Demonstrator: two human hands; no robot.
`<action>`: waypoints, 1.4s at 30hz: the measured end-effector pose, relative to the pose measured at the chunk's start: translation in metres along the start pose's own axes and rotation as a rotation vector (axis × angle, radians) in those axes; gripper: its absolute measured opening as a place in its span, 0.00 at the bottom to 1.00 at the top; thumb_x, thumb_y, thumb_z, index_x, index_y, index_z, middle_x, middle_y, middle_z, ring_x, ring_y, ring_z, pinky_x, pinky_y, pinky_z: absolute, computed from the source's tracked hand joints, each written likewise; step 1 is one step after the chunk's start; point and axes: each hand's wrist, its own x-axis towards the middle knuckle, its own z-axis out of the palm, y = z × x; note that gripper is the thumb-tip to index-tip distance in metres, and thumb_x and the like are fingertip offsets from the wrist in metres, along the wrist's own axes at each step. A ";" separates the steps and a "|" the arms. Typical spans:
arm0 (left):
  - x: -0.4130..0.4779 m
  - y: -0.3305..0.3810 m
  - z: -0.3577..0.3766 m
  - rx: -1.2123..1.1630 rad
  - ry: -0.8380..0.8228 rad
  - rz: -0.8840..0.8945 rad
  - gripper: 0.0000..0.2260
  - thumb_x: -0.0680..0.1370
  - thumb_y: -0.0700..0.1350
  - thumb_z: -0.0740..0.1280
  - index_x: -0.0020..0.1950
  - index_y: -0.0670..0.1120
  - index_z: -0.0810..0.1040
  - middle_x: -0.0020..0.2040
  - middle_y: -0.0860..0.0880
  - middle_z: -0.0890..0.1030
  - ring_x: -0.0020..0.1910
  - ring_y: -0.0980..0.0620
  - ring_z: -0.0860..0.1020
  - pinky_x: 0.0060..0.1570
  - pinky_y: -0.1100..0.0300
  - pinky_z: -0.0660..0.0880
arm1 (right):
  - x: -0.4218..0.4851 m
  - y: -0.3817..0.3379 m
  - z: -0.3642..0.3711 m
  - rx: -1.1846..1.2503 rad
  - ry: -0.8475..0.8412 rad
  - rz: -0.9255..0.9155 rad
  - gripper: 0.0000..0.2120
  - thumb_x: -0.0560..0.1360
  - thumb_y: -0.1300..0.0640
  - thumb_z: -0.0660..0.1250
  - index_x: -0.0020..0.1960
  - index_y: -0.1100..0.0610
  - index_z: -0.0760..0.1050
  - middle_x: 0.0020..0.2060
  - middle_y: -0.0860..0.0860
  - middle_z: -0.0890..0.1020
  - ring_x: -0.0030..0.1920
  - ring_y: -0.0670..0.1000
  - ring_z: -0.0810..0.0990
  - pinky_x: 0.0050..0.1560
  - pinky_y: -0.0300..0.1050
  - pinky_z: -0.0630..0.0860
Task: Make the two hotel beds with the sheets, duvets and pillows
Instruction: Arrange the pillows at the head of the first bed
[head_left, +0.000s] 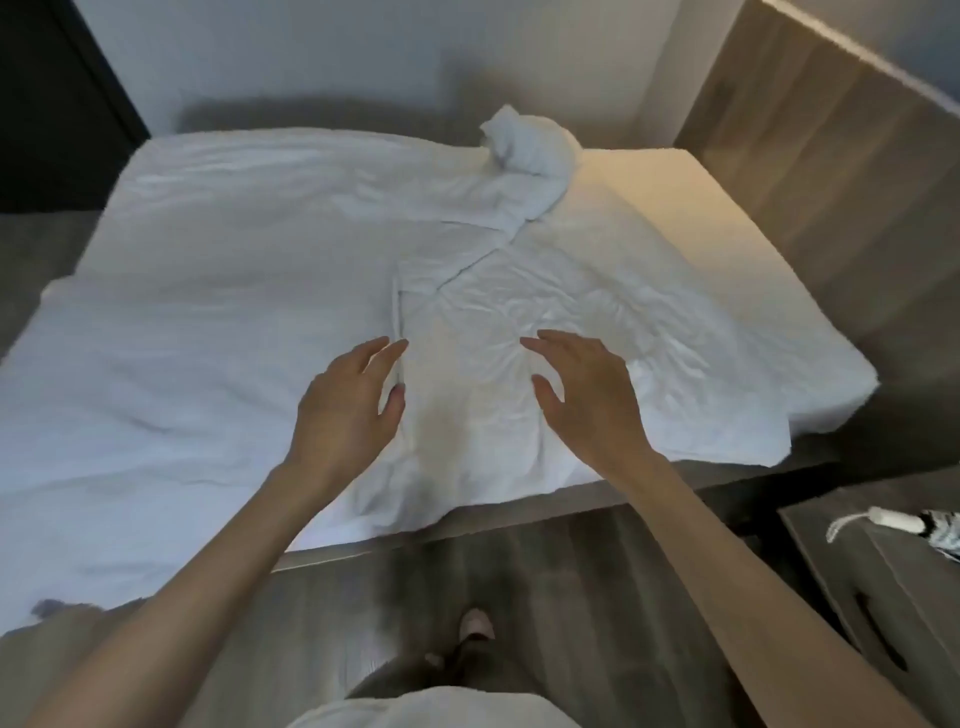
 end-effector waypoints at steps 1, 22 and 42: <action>-0.001 -0.010 -0.002 0.003 0.020 -0.057 0.21 0.81 0.48 0.61 0.74 0.50 0.67 0.73 0.49 0.69 0.69 0.46 0.70 0.61 0.48 0.72 | 0.012 -0.001 0.006 0.022 -0.016 -0.039 0.18 0.78 0.56 0.65 0.68 0.49 0.74 0.67 0.48 0.76 0.66 0.53 0.74 0.67 0.53 0.66; -0.022 -0.239 -0.018 -0.132 0.176 -0.796 0.22 0.80 0.49 0.62 0.74 0.52 0.65 0.73 0.52 0.66 0.68 0.48 0.69 0.57 0.49 0.71 | 0.181 -0.131 0.185 0.157 -0.433 -0.206 0.23 0.78 0.54 0.66 0.71 0.49 0.69 0.71 0.50 0.69 0.68 0.57 0.68 0.64 0.56 0.69; 0.058 -0.485 0.027 -1.117 0.157 -1.545 0.50 0.68 0.60 0.75 0.74 0.69 0.38 0.76 0.42 0.56 0.45 0.53 0.73 0.55 0.46 0.75 | 0.379 -0.323 0.437 0.053 -0.736 0.003 0.34 0.74 0.37 0.66 0.76 0.41 0.56 0.75 0.51 0.60 0.73 0.60 0.58 0.68 0.65 0.62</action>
